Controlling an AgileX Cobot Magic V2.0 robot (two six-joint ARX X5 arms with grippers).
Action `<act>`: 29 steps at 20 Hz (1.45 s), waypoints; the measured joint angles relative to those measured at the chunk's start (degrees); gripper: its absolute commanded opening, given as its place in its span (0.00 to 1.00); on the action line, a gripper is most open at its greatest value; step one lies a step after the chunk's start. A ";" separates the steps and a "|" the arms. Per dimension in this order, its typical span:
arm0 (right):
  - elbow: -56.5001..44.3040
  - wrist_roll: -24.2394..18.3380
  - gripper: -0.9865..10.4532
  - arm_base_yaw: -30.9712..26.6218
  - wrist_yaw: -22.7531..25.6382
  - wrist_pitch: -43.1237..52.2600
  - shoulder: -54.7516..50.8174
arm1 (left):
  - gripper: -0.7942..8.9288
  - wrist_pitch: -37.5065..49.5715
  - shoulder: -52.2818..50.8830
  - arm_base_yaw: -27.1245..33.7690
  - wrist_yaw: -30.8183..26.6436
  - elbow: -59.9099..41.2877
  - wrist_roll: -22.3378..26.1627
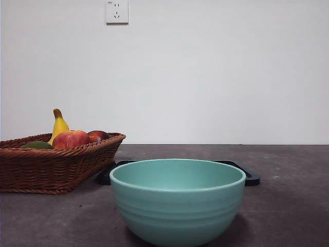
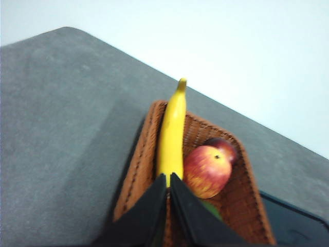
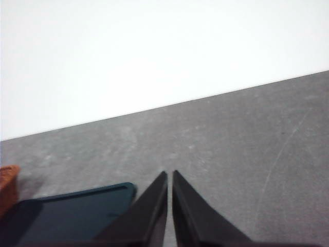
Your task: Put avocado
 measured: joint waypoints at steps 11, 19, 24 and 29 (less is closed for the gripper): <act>20.70 -3.89 0.09 0.00 -14.43 -20.37 16.39 | 0.09 -17.53 16.20 -0.02 13.33 20.87 7.04; 34.32 -9.42 0.09 1.77 -25.68 -36.92 29.14 | 0.09 -29.09 26.08 -1.33 24.17 30.45 14.36; 40.48 -13.38 0.09 9.33 -26.51 -48.17 32.96 | 0.09 -39.39 27.96 -4.87 26.97 34.56 17.70; 40.61 -15.78 0.09 16.13 -26.10 -52.19 33.05 | 0.09 -44.46 27.93 -6.40 27.30 35.47 19.21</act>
